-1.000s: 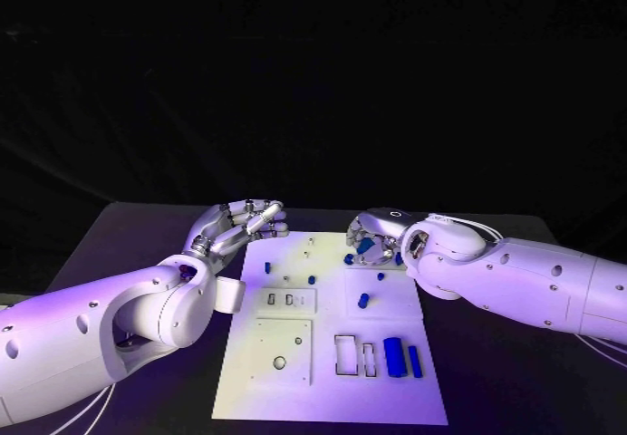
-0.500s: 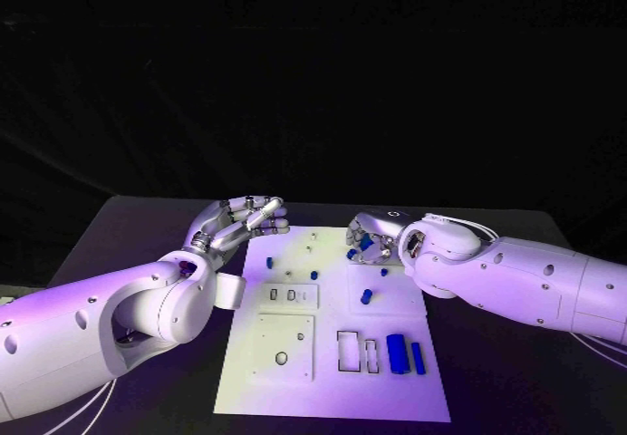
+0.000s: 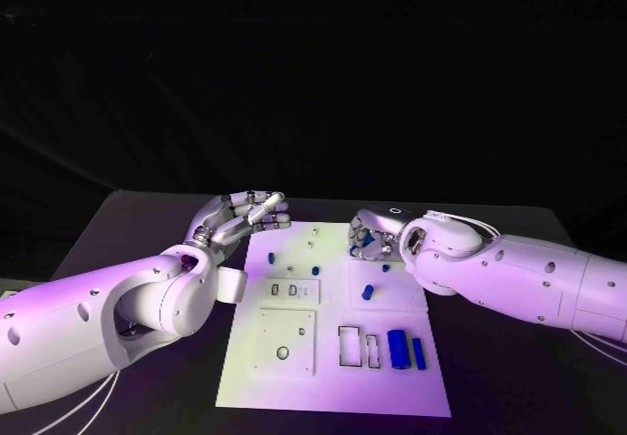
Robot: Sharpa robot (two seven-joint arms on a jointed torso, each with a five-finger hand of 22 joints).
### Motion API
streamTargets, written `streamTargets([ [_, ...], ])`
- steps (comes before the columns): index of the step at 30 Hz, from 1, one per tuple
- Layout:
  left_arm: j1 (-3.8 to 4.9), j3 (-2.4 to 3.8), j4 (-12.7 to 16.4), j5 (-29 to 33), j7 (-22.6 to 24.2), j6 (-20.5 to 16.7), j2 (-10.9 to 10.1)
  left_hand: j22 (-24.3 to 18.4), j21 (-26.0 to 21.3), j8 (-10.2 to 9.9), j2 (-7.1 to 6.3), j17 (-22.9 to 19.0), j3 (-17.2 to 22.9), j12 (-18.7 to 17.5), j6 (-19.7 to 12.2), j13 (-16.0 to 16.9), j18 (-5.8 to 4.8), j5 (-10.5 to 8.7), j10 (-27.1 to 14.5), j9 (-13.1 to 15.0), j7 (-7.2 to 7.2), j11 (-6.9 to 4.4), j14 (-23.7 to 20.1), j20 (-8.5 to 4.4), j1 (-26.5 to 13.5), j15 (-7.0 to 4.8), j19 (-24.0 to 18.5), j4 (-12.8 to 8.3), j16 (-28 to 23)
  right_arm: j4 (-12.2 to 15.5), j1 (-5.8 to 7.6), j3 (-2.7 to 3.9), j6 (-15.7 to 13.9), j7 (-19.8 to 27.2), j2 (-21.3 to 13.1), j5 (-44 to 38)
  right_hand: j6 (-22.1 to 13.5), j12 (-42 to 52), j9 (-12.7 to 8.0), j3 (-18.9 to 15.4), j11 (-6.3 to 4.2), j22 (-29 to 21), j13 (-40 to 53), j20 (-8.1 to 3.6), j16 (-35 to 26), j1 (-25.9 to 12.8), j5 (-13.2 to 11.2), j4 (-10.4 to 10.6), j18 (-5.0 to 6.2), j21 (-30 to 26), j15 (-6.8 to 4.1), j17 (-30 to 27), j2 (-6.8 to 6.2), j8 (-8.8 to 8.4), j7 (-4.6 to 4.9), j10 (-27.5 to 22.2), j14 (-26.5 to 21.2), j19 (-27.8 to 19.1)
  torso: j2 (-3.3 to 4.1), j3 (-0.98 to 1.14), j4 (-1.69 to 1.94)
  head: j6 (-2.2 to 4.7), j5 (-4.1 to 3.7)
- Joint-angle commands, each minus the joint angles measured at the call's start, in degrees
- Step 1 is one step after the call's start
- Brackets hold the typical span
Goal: Assemble the parts on the task board
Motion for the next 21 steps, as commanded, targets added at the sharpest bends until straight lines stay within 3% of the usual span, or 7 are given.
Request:
streamTargets([
  [1,0.12,0.06,0.2,0.7,0.0,1.1,0.1,-0.1,-0.3,-0.3,0.62,0.1,-0.4,-0.4,-0.5,-0.1,0.53,0.27,-0.5,0.1,0.96,0.17,-0.5,0.16,-0.1,0.04,-0.1,-0.2,-0.2,0.2,-0.07,0.02,-0.7,-1.6,0.0,0.1,0.5,0.2,0.8,0.6,-0.35,3.4,0.4,-0.16,0.2,0.8,-0.6,0.1,-1.14,0.5,-0.33,0.0,0.64,0.6,-0.17,0.7,1.8,0.7,0.04,-0.01,-0.03,-0.1,0.01],
  [21,0.14,0.07,0.1,0.9,-0.5,1.4,0.1,-0.1,-0.3,-0.5,0.85,0.3,-0.6,-0.4,-1.1,-0.1,0.53,0.33,-1.1,0.1,1.18,0.27,-0.6,0.23,0.1,0.11,-0.2,-0.3,-0.3,-0.4,-0.41,0.02,0.1,-2.7,0.9,-1.0,-1.4,-1.4,1.8,1.6,0.23,3.5,0.5,-0.01,0.4,0.2,-0.5,0.1,-1.14,0.5,0.06,-0.6,-1.91,-0.11,0.38,-0.3,1.6,0.5,0.13,-0.04,-0.01,-0.48,0.06],
])
